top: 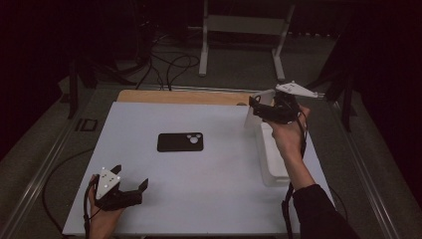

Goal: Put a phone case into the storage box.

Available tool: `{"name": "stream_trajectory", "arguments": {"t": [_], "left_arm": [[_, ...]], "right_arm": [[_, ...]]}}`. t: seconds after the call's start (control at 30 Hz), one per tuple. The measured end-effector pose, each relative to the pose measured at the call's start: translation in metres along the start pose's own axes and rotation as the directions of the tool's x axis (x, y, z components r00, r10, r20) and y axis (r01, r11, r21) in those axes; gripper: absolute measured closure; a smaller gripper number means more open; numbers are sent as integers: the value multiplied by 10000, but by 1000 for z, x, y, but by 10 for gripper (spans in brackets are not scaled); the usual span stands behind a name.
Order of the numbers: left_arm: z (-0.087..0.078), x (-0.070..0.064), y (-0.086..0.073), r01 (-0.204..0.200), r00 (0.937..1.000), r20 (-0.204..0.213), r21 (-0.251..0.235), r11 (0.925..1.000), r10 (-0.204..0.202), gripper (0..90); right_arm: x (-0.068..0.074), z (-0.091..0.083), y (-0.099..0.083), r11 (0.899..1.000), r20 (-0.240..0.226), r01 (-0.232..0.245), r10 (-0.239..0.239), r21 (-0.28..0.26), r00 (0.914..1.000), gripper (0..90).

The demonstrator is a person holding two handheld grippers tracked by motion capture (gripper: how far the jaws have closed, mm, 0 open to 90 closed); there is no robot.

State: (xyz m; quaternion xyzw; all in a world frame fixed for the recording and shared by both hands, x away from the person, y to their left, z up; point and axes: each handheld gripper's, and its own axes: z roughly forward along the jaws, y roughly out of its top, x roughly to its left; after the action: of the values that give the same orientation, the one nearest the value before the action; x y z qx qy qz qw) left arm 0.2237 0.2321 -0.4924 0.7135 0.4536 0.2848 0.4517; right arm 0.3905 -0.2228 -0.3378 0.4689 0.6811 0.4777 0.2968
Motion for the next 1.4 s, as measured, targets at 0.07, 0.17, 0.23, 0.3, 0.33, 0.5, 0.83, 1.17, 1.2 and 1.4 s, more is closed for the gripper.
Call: {"name": "stream_trajectory", "arguments": {"t": [0.07, 0.17, 0.23, 0.3, 0.33, 0.5, 0.83, 1.17, 1.2, 1.4], "left_arm": [[0, 0, 0, -8, 10000, 10, -13, 10000, 8, 0], [0, 0, 0, -8, 10000, 2, 3, 10000, 8, 0], [0, 0, 0, 2, 10000, 18, -4, 10000, -2, 0], [0, 0, 0, -9, 10000, -9, 7, 10000, 9, 0], [0, 0, 0, 0, 10000, 0, 10, 10000, 0, 0], [0, -1, 0, -2, 10000, 6, 22, 10000, 2, 0], [0, -1, 0, -4, 10000, -7, 18, 10000, 4, 0], [0, -2, 0, -40, 10000, 11, 2, 10000, 40, 0], [0, -2, 0, -46, 10000, 10, 20, 10000, 46, 0], [-1, -1, 0, 9, 10000, -11, -6, 10000, -9, 0]], "right_arm": [[-3, 1, 1, 10000, 61, -81, 81, -22, 9999, 167], [-7, 3, 3, 9999, 223, -104, 104, 3, 9997, 166], [-11, 6, 4, 9999, 368, -159, 157, 46, 9992, 167], [-16, 8, 4, 9994, 457, -317, 313, 98, 9985, 167], [-18, 9, 4, 9993, 473, -350, 344, 123, 9983, 167], [-28, 13, 2, 9982, 773, -571, 554, 207, 9955, 166], [-45, 21, -2, 9943, 1353, -978, 912, 427, 9866, 167], [-64, 29, -8, 9887, 2038, -1373, 1225, 599, 9713, 166], [-66, 30, -8, 9879, 2076, -1437, 1286, 591, 9697, 166], [-70, 39, -13, 9853, 2319, -1479, 1246, 860, 9647, 166]]}}
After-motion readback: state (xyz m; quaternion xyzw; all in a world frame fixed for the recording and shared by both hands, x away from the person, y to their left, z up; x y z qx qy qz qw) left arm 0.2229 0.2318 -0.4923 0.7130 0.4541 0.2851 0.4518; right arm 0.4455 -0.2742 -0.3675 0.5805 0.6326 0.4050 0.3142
